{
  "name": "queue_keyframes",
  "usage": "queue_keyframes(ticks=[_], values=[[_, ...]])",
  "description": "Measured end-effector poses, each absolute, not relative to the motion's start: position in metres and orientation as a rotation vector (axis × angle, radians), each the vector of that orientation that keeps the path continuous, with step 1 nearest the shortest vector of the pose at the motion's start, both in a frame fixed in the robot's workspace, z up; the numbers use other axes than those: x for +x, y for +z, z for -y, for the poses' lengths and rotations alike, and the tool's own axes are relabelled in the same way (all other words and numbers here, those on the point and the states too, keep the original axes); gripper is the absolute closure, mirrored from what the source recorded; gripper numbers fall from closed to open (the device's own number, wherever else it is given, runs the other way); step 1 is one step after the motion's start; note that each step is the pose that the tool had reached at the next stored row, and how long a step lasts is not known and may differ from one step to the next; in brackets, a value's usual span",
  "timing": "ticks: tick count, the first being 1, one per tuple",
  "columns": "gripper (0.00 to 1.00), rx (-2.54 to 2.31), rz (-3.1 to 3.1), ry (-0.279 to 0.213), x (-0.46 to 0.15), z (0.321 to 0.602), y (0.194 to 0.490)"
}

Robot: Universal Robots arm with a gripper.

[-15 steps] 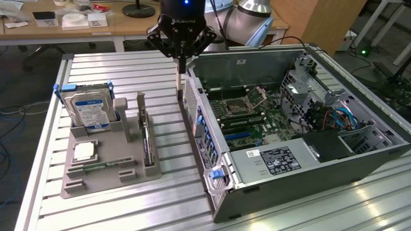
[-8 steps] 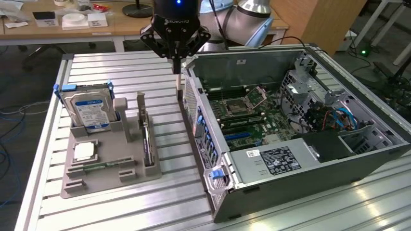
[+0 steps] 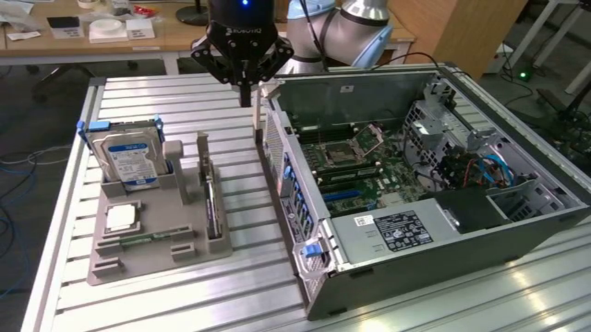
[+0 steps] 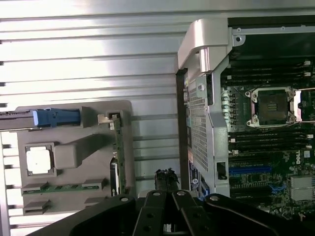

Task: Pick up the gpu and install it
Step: 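Reach for the gpu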

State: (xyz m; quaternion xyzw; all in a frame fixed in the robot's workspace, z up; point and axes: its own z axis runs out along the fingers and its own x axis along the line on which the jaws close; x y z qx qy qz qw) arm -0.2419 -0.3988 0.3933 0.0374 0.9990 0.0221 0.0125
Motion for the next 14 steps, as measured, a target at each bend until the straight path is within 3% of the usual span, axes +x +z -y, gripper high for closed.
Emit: queue_keyframes(ticks=[14], values=[[0.89, 0.106, -3.114, 0.069, -0.273, 0.399, 0.393]])
